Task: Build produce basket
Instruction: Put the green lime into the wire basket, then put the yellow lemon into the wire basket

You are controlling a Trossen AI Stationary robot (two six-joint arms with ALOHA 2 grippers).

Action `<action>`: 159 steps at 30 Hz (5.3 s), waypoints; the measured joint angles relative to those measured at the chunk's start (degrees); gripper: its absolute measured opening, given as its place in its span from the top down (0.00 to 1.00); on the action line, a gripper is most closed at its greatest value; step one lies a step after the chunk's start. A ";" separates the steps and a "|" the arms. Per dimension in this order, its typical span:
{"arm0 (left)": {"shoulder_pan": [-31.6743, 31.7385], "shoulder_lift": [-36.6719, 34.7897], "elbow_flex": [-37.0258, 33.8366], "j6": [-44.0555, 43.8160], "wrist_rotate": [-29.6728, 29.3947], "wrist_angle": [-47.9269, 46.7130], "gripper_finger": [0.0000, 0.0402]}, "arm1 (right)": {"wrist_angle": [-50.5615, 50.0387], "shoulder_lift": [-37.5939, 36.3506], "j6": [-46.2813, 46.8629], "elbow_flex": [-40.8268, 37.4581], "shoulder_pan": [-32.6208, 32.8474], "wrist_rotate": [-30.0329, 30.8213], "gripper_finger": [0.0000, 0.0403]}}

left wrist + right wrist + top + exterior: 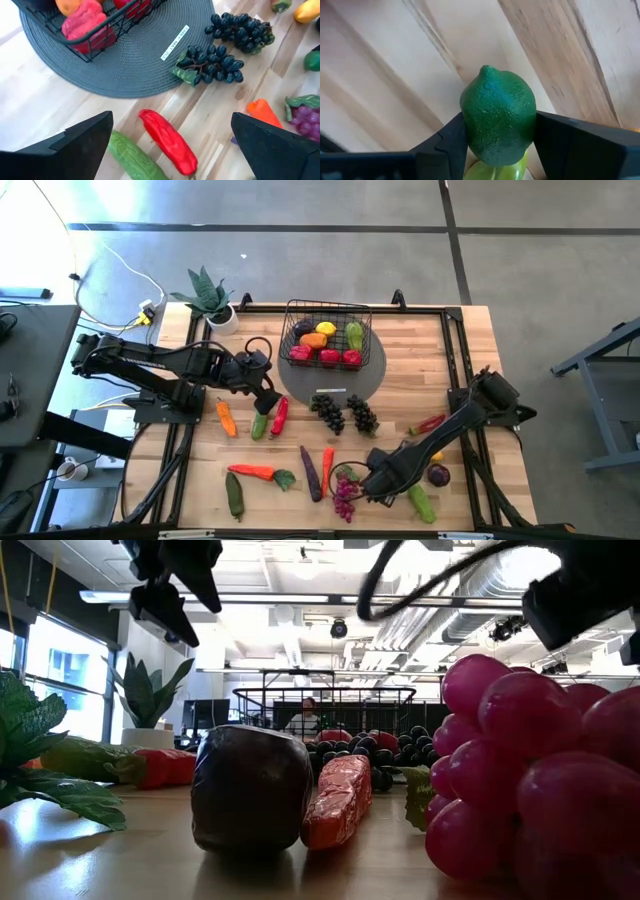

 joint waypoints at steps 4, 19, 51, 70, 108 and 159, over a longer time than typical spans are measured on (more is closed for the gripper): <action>0.01 0.00 0.00 1.01 -2.80 0.02 0.01 | 0.11 -2.72 -0.19 0.00 -1.36 2.30 0.60; 0.07 0.00 0.00 4.01 -9.67 0.13 0.01 | 8.83 -14.17 -8.07 0.00 -14.68 7.85 0.61; 0.00 0.00 0.00 7.06 -10.93 0.98 0.01 | 32.09 -16.42 -27.05 0.00 -50.99 8.43 0.61; 0.02 0.00 0.00 10.57 -25.21 6.67 0.01 | 32.13 -11.94 -39.62 0.00 -63.96 3.71 0.52; 4.19 0.00 0.00 11.04 -26.17 7.15 0.01 | 32.57 -11.83 -44.17 0.00 -65.00 4.84 0.26; -10.09 0.00 0.00 13.27 -6.87 2.73 0.01 | 1.25 -24.68 -14.66 0.02 -36.17 7.60 0.25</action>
